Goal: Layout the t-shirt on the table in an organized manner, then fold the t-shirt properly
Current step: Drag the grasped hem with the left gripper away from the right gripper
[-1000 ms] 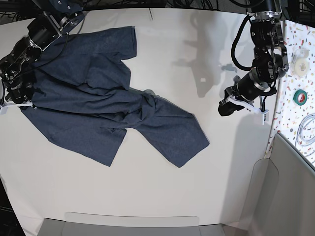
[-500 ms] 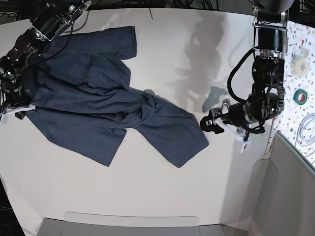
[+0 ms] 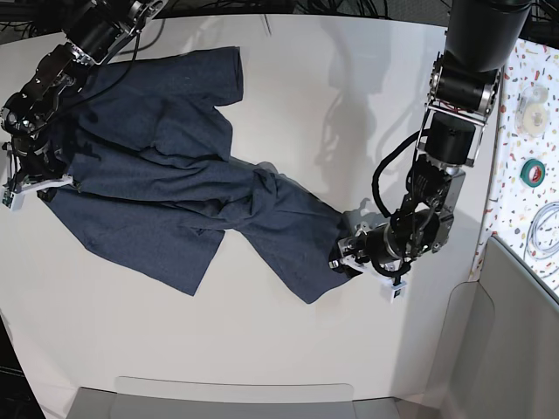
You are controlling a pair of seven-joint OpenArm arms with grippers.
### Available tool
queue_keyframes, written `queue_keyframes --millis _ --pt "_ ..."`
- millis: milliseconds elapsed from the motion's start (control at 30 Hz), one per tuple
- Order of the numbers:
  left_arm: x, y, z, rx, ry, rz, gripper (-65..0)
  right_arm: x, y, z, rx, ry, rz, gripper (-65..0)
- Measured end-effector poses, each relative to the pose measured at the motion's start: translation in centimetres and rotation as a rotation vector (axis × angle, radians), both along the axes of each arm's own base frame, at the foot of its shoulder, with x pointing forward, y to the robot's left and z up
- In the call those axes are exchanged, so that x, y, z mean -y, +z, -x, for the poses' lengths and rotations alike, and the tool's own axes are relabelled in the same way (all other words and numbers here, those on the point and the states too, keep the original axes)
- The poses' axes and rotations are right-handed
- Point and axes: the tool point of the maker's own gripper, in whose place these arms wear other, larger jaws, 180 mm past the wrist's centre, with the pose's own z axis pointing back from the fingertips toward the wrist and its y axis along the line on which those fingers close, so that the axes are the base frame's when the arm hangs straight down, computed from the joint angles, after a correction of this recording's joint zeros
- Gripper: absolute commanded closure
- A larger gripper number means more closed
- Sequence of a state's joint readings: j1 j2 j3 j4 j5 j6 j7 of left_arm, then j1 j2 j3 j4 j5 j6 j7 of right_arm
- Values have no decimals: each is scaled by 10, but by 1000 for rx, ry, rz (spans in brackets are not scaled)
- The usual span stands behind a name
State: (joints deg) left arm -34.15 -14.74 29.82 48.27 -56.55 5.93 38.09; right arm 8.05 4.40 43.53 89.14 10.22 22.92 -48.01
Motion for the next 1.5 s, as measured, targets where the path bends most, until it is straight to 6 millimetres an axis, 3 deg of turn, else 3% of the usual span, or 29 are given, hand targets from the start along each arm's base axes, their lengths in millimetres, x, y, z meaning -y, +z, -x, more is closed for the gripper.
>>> queue_keyframes --millis 67,133,200,233,400,567,667,733,833,933,1000,1100,1233,1367,1500 --pt "4 -3 -1 29 -13 -28 -276 -1 -1 1 -3 0 -4 0" --pt "5 -9 4 24 -22 -45 -165 -4 -1 -1 4 2 -12 0" --pt "4 -17 12 17 -17 -34 -11 -5 -2 -2 2 5 -14 0" --pt "3 -18 15 20 -6 -21 0 -5 -2 -2 2 5 -14 0" --pt "-11 -18 41 1 48 76 0 -4 -2 -1 0 3 -11 0" --pt "-30 2 74 -6 39 93 0 -4 -1 -2 6 4 -12 0" --pt "-45 26 84 31 55 91 0 -3 -2 -1 1 3 -9 0" --pt "-52 53 87 88 49 100 0 -2 0 -2 4 2 -7 0" --pt "-48 92 100 145 -10 109 0 -1 -1 -1 1 -1 -5 0" --pt "-36 118 124 141 -112 87 0 0 0 0 2 -2 -4 0" --pt "-26 124 138 115 -185 68 0 0 0 0 2 -1 -4 0" --pt "-21 123 143 97 -213 68 0 0 -1 0 -1 -2 -2 0" --pt "-31 119 156 41 -279 -15 0 0 -2 1 -4 -2 -3 0" --pt "-34 145 164 119 -381 -135 0 1 -3 3 -9 -4 -3 0" --pt "-51 145 167 131 -474 -253 0 1 -3 4 -9 -6 -3 0"
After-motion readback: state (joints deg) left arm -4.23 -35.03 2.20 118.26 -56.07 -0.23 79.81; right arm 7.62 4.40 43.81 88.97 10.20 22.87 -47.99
